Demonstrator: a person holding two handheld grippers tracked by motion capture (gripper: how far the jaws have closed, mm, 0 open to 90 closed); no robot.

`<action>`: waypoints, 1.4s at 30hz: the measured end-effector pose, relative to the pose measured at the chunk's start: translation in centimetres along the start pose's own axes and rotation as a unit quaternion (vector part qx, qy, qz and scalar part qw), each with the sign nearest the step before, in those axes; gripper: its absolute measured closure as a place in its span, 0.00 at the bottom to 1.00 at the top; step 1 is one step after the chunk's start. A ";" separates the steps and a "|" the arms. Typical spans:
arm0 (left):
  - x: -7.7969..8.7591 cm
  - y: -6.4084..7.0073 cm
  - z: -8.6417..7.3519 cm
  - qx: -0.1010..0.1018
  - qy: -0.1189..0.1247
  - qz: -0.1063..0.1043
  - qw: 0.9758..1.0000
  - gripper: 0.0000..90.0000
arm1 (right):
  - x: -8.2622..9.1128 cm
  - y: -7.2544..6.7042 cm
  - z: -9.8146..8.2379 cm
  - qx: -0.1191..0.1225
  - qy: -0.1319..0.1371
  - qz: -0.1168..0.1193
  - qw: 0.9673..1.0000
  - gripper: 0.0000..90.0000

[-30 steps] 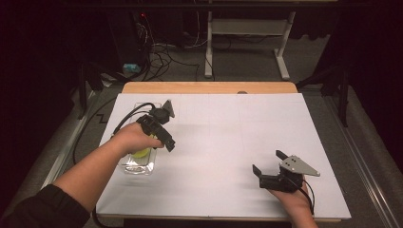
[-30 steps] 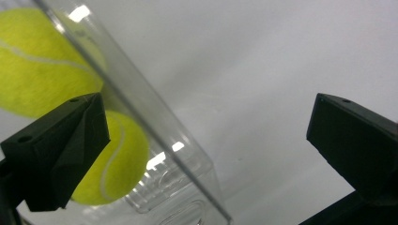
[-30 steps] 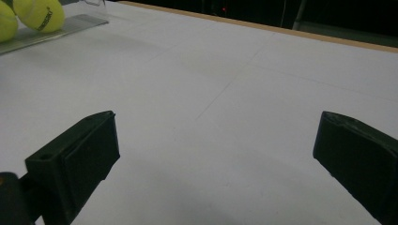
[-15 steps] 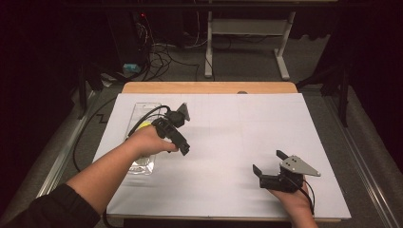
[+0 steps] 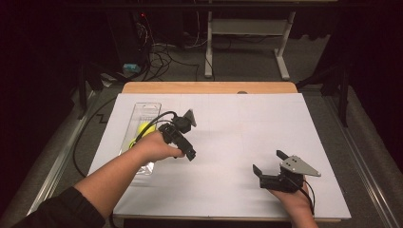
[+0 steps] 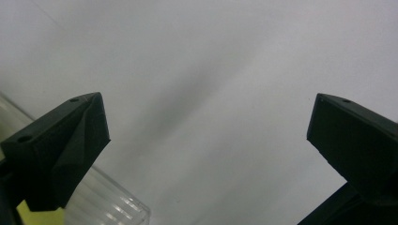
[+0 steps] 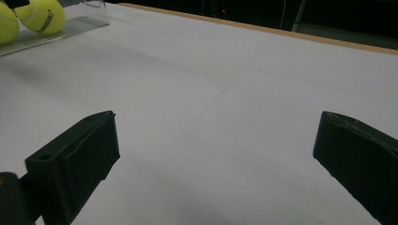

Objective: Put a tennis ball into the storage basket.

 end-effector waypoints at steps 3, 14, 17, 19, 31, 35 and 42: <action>-0.7 0.4 0.0 -0.002 0.001 -0.001 1.000 0.01 | 0.0 0.0 0.0 0.001 0.000 0.000 1.000 0.01; -2.8 1.1 -0.2 0.003 0.007 -0.003 1.000 0.01 | 0.0 0.0 0.0 -0.001 0.001 0.001 1.000 0.01; -3.4 1.3 -0.5 0.004 0.010 -0.007 1.000 0.01 | 0.0 0.0 0.0 0.000 0.001 0.001 1.000 0.01; -3.7 1.6 -0.8 0.005 0.026 -0.013 1.000 0.01 | 0.0 0.0 0.0 -0.001 0.001 0.002 1.000 0.01; -5.0 2.8 -3.8 0.034 0.150 0.005 0.988 0.01 | 0.2 -0.2 0.1 0.000 0.003 0.000 1.000 0.01; -5.2 2.4 -4.5 0.060 0.203 0.010 0.977 0.01 | 0.2 -0.2 0.0 -0.002 0.002 0.001 1.000 0.01; -6.4 3.0 -4.8 0.069 0.256 0.006 0.964 0.01 | 0.1 -0.2 0.0 -0.002 0.000 0.000 1.000 0.01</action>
Point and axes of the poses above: each handheld gripper's, and its own axes: x roughly backward along the jaws, z roughly out of its top, y roughly to its right, the point moved 2 cm from there along -x, roughly forward along the jaws, and after that the axes turned 13 degrees about z, right-handed, at the moved point
